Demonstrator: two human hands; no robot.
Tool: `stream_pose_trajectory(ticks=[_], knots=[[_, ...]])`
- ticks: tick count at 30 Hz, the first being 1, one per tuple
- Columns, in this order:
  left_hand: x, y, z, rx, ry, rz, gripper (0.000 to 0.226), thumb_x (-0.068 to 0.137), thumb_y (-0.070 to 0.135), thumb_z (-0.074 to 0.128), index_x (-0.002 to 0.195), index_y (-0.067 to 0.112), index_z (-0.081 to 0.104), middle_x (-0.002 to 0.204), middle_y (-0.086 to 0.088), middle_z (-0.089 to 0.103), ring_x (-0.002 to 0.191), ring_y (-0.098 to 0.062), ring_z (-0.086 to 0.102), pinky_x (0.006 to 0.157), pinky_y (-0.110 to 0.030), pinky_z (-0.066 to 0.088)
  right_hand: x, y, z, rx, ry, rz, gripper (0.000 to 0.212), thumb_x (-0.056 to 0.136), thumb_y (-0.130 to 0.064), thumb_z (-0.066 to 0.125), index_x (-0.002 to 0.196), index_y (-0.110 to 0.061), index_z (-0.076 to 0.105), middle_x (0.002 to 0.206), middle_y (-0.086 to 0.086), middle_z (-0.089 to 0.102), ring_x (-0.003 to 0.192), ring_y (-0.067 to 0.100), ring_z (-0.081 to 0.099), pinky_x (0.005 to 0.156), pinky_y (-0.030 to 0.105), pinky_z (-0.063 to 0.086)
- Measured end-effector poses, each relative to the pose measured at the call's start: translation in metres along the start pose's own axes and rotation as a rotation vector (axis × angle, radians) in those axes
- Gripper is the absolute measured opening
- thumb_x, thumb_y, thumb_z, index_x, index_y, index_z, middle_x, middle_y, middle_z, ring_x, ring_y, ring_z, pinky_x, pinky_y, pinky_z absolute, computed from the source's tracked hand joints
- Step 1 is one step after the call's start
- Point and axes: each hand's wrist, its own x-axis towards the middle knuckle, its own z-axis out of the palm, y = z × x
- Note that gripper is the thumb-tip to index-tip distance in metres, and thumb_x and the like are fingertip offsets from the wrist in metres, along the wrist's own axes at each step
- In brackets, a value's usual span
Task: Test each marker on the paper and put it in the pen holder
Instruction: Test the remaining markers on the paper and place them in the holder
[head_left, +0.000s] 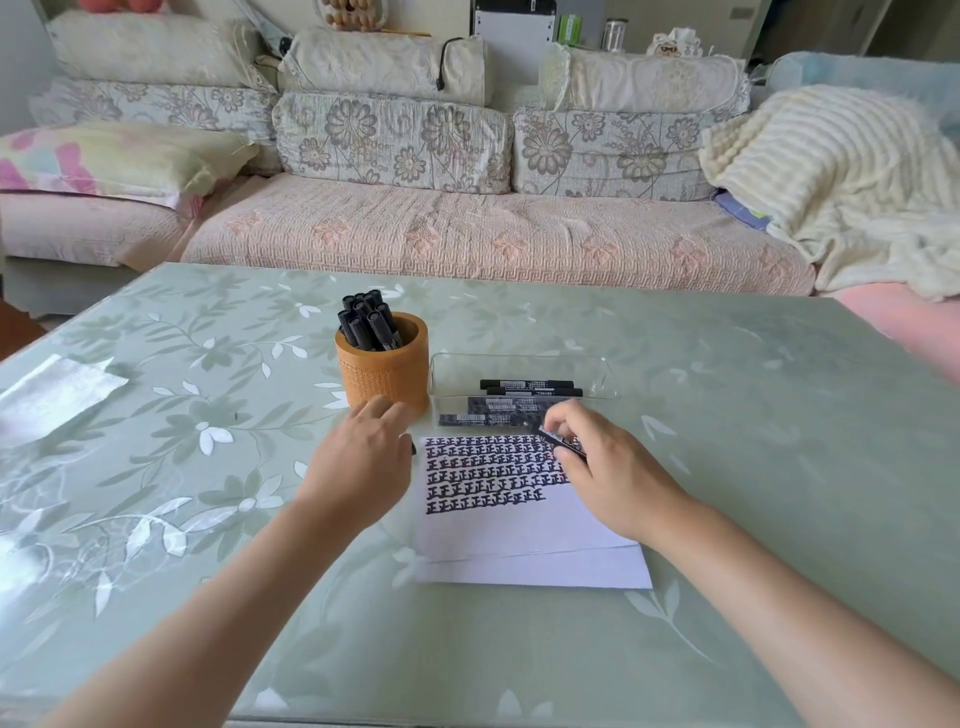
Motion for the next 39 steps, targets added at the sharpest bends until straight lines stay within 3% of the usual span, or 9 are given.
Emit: stream_pose_trajectory(ticks=[4,7,12,14,17,21,24,29,39], knots=[[-0.010,0.036,-0.003,-0.233,-0.017,0.218,0.015,0.089,0.016,0.060,0.102,0.021,0.068,0.096,0.006,0.059,0.088,-0.013,0.056,0.070,-0.029,0.051,-0.004,0.008,-0.002,0.064,0.023,-0.004,0.025,0.094,-0.003,0.051,0.097,-0.026,0.060,0.095,-0.009,0.051,0.081,0.006,0.052,0.073,0.020,0.040],[-0.026,0.057,0.008,-0.282,-0.157,0.423,0.019,0.092,0.033,0.056,0.107,0.029,0.067,0.100,0.009,0.058,0.093,-0.010,0.054,0.073,-0.027,0.047,-0.007,0.008,-0.001,0.138,0.024,0.034,0.035,0.097,-0.002,0.047,0.112,-0.025,0.069,0.096,-0.009,0.052,0.078,-0.002,0.052,0.072,0.007,0.034],[-0.041,0.062,0.026,-0.160,-0.184,0.579,0.025,0.090,0.045,0.055,0.108,0.031,0.065,0.101,0.008,0.056,0.089,-0.015,0.053,0.069,-0.030,0.049,-0.011,0.008,-0.004,0.304,0.024,0.115,0.064,0.087,0.017,0.034,0.128,-0.023,0.063,0.088,-0.015,0.050,0.077,0.002,0.052,0.074,0.012,0.038],[-0.043,0.061,0.028,-0.151,-0.167,0.593,0.023,0.091,0.044,0.054,0.107,0.032,0.065,0.100,0.008,0.056,0.088,-0.015,0.053,0.068,-0.030,0.049,-0.014,0.008,-0.003,0.333,0.048,0.108,0.060,0.085,0.015,0.045,0.125,-0.026,0.063,0.089,-0.020,0.052,0.074,0.005,0.051,0.071,0.011,0.038],[-0.042,0.054,0.025,-0.147,-0.179,0.572,0.020,0.092,0.043,0.053,0.105,0.034,0.066,0.099,0.011,0.056,0.088,-0.013,0.054,0.069,-0.028,0.048,-0.019,0.009,0.000,0.360,0.083,0.111,0.032,0.086,-0.011,0.070,0.105,-0.035,0.062,0.093,-0.016,0.059,0.075,0.013,0.054,0.070,0.020,0.043],[-0.042,0.048,0.019,-0.191,-0.235,0.498,0.021,0.091,0.043,0.054,0.104,0.034,0.068,0.100,0.015,0.056,0.092,-0.008,0.052,0.075,-0.021,0.041,-0.019,0.000,0.002,0.656,0.108,0.225,0.005,0.090,-0.023,0.060,0.094,-0.026,0.060,0.074,0.000,0.059,0.060,0.021,0.055,0.058,0.034,0.042],[-0.043,0.053,0.019,-0.196,-0.232,0.467,0.021,0.091,0.043,0.051,0.100,0.031,0.066,0.098,0.013,0.055,0.091,-0.012,0.051,0.076,-0.028,0.046,-0.018,-0.004,0.009,0.769,0.075,0.308,0.016,0.083,-0.018,0.059,0.100,-0.017,0.059,0.076,0.006,0.065,0.057,0.022,0.059,0.050,0.030,0.041],[-0.044,0.060,0.025,-0.128,-0.213,0.442,0.026,0.093,0.046,0.045,0.109,0.031,0.058,0.100,0.008,0.053,0.090,-0.017,0.050,0.076,-0.034,0.047,-0.018,0.001,0.022,0.692,0.088,0.422,0.014,0.086,-0.010,0.069,0.083,-0.008,0.055,0.061,0.009,0.062,0.046,0.022,0.052,0.048,0.030,0.041],[-0.044,0.058,0.029,-0.170,-0.229,0.382,0.030,0.091,0.048,0.047,0.112,0.033,0.061,0.101,0.009,0.051,0.094,-0.016,0.048,0.079,-0.032,0.045,-0.017,0.010,0.032,0.609,0.126,0.387,0.030,0.080,-0.004,0.072,0.064,-0.018,0.050,0.051,-0.004,0.051,0.044,0.015,0.039,0.043,0.020,0.029]])
